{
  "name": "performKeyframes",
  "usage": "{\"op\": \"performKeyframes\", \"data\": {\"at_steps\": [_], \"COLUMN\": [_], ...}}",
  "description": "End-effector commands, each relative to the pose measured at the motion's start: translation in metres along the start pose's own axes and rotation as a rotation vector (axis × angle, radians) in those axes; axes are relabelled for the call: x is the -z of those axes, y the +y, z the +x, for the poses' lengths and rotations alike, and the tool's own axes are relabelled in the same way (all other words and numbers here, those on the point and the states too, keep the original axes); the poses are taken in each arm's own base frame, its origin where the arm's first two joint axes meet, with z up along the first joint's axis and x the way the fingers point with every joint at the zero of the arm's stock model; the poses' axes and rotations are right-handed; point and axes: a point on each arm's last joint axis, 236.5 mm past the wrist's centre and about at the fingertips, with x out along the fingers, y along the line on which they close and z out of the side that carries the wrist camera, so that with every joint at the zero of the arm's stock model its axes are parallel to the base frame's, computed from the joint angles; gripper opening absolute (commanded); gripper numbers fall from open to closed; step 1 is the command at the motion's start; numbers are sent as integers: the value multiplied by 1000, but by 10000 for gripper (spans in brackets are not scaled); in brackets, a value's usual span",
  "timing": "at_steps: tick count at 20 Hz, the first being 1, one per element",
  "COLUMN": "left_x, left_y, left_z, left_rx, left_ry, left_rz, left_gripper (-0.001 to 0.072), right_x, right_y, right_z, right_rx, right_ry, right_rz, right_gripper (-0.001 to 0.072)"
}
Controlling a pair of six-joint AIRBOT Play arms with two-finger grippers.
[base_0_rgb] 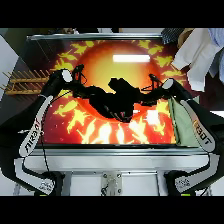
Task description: Fold the clothes and pants, and hang the long-sleeved shirts on hangers.
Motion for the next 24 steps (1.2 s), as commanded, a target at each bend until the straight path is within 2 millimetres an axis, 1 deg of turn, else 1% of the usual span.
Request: {"op": "performKeyframes", "data": {"at_steps": [1, 2, 3, 4, 5, 6, 7, 8, 9, 10, 11, 12, 13, 14, 15, 16, 17, 18, 19, 20, 21, 22, 24], "left_x": [1, 2, 3, 5, 4, 0, -6, -14, -24, -32, -39, -41, -38, -27, -14, 0, 14, 25, 31, 32, 32, 29, 16], "left_y": [12, 13, 17, 20, 23, 23, 22, 20, 13, 5, -10, -28, -46, -71, -94, -113, -125, -131, -132, -132, -133, -135, -139], "left_z": [-4, -5, -6, -9, -15, -26, -42, -67, -101, -140, -190, -238, -286, -335, -378, -411, -434, -444, -446, -441, -430, -414, -381], "left_rx": [-29, -30, -33, -35, -36, -33, -28, -22, -13, -3, 13, 34, 52, 80, 104, 131, 143, 137, 120, 112, 121, 132, 137], "left_ry": [7, 14, 23, 30, 25, 3, -36, -91, -162, -241, -344, -444, -548, -655, -758, -839, -896, -921, -923, -916, -893, -863, -813], "left_rz": [2, -2, -8, -15, -22, -25, -24, -22, -5, 19, 48, 84, 122, 174, 229, 274, 312, 339, 350, 346, 345, 336, 332], "left_gripper": [16, 16, 16, 16, 16, 16, 16, 16, 16, 16, 16, 16, 16, 16, 16, 16, 16, 16, 16, 16, 16, 16, 16], "right_x": [17, 19, 19, 18, 16, 11, 3, -7, -20, -33, -44, -49, -49, -43, -32, -18, -6, 4, 11, 15, 17, 16, 12], "right_y": [31, 34, 35, 36, 38, 42, 50, 60, 72, 86, 102, 121, 141, 160, 179, 192, 196, 191, 183, 174, 167, 163, 153], "right_z": [26, 28, 28, 27, 23, 14, 0, -22, -55, -94, -143, -195, -246, -294, -340, -375, -392, -398, -395, -388, -381, -374, -355], "right_rx": [-65, -66, -67, -68, -70, -74, -81, -85, -80, -69, -50, -30, -14, -3, 2, 5, 17, 36, 58, 85, 105, 109, 115], "right_ry": [49, 53, 54, 51, 41, 19, -16, -64, -133, -210, -309, -418, -528, -636, -744, -827, -861, -853, -820, -779, -748, -726, -681], "right_rz": [-49, -54, -58, -66, -77, -99, -128, -168, -216, -270, -334, -396, -453, -490, -521, -552, -566, -533, -505, -495, -492, -485, -464], "right_gripper": [565, 554, 356, 128, 49, 13, 12, 12, 12, 11, 11, 10, 10, 10, 10, 10, 10, 11, 11, 12, 12, 13, 23]}}
